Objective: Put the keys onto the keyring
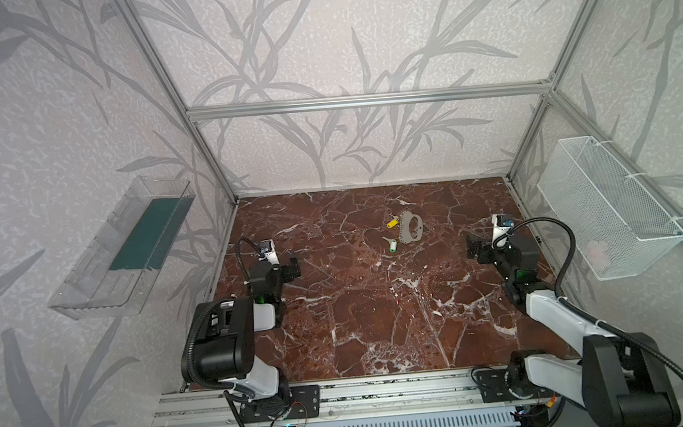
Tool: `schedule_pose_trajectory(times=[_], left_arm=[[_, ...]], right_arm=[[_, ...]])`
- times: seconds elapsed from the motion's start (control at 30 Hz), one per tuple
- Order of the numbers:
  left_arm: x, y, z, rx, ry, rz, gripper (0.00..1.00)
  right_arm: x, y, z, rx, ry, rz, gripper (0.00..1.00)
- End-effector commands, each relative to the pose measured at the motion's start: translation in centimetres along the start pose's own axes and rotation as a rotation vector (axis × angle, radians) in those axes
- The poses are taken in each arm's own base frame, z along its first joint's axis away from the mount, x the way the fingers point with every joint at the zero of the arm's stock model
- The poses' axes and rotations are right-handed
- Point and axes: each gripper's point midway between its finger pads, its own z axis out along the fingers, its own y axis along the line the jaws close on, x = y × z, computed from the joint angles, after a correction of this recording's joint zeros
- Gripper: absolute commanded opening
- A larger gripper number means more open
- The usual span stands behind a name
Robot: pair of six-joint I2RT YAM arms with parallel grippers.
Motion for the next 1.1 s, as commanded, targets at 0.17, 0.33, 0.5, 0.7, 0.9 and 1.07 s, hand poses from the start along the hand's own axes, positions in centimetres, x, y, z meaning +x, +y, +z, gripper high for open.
schedule_pose_trajectory(times=[0.17,0.33,0.5,0.7,0.9,1.07], left_arm=[[-0.4,0.1,0.2,-0.005,-0.011,0.008,0.99],[-0.4,0.1,0.2,-0.006,-0.009,0.008,0.99],[-0.4,0.1,0.2,-0.007,-0.010,0.008,0.99],[-0.4,0.0,0.2,-0.005,-0.008,0.011,0.99],[-0.4,0.1,0.2,-0.006,-0.008,0.010,0.99],[-0.4,0.0,0.2,-0.004,-0.008,0.011,0.99]], right_arm=[[0.5,0.1,1.3,-0.029,-0.113,-0.023,0.99],[2.3,0.3,2.4,-0.053,-0.093,-0.028,0.99],[2.8,2.2,3.4,-0.160,-0.056,-0.074,0.99],[4.4,3.5,4.7,-0.134,0.012,-0.163,0.99],[4.2,3.5,4.7,-0.134,-0.019,-0.165,0.99],[4.2,3.5,4.7,-0.132,-0.011,-0.164,0.99]])
